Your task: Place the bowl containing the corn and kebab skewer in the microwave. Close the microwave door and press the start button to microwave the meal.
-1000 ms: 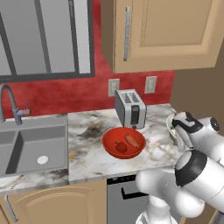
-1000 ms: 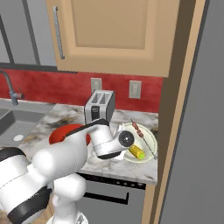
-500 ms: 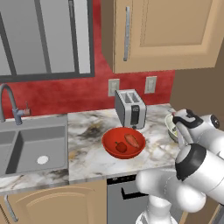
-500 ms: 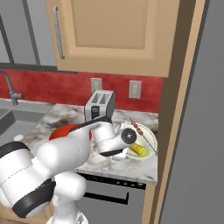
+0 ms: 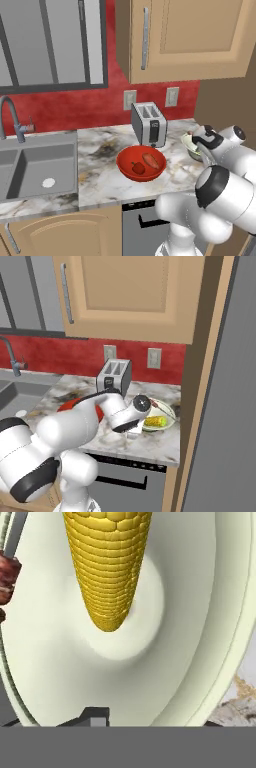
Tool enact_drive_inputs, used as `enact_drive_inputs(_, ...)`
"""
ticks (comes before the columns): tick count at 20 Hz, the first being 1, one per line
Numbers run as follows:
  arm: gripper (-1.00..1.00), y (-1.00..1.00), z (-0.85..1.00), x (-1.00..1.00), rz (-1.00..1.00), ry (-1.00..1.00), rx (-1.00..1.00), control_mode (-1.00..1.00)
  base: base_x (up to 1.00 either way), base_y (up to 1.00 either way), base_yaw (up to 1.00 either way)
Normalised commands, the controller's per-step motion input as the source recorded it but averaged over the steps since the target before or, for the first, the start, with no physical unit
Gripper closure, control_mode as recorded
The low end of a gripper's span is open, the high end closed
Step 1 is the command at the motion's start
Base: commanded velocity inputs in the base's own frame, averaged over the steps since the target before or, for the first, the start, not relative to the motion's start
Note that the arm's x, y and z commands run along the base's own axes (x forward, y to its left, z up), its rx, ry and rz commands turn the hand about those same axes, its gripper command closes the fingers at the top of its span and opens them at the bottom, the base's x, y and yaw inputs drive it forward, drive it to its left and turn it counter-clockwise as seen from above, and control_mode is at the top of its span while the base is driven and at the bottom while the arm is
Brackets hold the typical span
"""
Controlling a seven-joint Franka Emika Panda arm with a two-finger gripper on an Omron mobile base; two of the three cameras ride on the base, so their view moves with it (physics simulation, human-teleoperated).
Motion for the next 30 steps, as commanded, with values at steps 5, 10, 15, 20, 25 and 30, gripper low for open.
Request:
enact_drive_inputs(5,1.00,0.23,-0.06,-0.01,0.09,0.04,-0.10,-1.00,0.00,0.00,0.00)
enact_drive_inputs(10,1.00,0.00,0.00,0.00,0.00,0.00,0.00,-1.00,0.00,0.00,0.00)
enact_drive_inputs(15,1.00,0.00,-0.03,0.00,0.00,-0.20,0.06,-1.00,0.00,0.00,0.00)
enact_drive_inputs(20,1.00,0.00,0.05,-0.03,0.05,-0.33,0.12,-1.00,0.00,0.00,0.00)
enact_drive_inputs(25,1.00,0.05,0.37,-0.29,0.11,-0.30,0.00,-1.00,0.00,0.00,0.00)
enact_drive_inputs(30,1.00,0.35,0.60,-0.48,0.13,-0.19,-0.23,-1.00,0.00,0.00,0.00)
